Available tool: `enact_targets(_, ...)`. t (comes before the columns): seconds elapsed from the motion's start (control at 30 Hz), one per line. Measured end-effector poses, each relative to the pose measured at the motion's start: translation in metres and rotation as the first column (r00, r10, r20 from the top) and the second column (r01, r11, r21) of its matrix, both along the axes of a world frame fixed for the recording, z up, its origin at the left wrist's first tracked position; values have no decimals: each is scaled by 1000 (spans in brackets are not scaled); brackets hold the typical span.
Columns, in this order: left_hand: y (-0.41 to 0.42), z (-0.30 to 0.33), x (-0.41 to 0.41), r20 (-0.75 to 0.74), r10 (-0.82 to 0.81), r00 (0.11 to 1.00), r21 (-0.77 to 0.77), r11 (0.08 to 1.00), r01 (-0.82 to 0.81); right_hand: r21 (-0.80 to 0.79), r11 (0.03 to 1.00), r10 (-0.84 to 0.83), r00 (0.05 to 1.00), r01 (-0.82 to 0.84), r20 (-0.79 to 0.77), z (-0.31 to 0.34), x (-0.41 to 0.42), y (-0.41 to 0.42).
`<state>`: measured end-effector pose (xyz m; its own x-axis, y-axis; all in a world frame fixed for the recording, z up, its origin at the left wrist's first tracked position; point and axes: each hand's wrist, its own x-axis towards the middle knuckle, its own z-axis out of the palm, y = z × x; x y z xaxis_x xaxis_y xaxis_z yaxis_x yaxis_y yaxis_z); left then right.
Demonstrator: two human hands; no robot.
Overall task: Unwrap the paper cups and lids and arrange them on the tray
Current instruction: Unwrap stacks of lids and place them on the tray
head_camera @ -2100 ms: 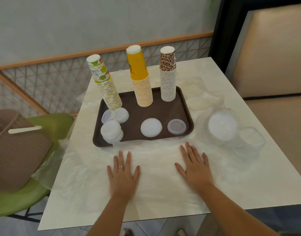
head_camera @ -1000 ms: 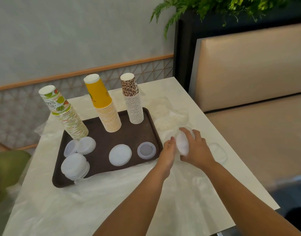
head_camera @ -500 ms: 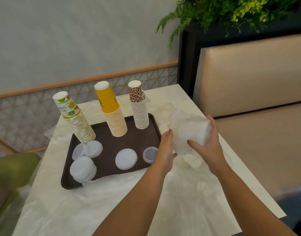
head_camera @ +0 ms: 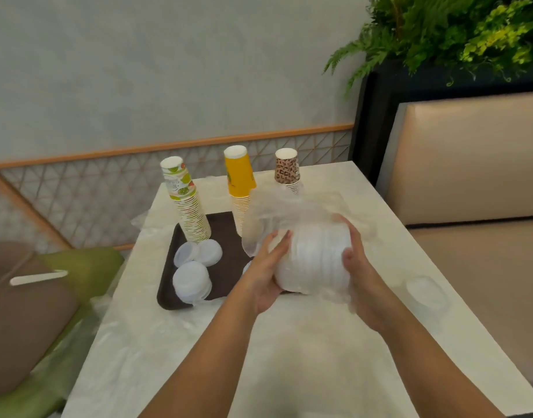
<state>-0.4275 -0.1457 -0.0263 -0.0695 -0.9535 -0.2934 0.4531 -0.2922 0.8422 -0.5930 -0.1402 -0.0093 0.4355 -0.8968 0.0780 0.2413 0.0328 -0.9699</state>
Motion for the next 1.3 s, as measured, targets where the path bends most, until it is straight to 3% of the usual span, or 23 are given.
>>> enact_targets(0.17,37,6,38,47,194,980,-75,979,-190,245,966,-106,991,83,82,3,55,8)
enact_targets(0.23,51,8,57,70,307,949,-42,952,-305,343,939,-74,993,38,92,2,79,11)
enact_targets(0.4,82,7,107,183,393,901,-71,919,-387,395,889,208,973,-232,102,1,133,32)
enact_targets(0.57,102,4,151,301,505,809,-101,860,-500,350,935,81,995,-58,-51,-7,193,52)
enact_targets(0.77,116,2,187,356,483,800,-115,872,-475,226,946,-198,967,232,-162,-7,253,70)
enact_targets(0.83,120,2,204,488,410,770,-190,911,-365,212,939,-239,957,270,-163,-5,267,72)
enact_targets(0.97,121,-2,237,813,210,544,-204,976,-72,220,940,-234,963,259,-132,-6,291,77)
enact_targets(1.1,122,-6,265,758,263,597,-262,961,-91,298,938,-187,982,178,3,-5,306,81)
enact_targets(1.3,126,-20,304,717,364,595,-299,931,-209,416,903,-188,970,108,155,-7,317,82)
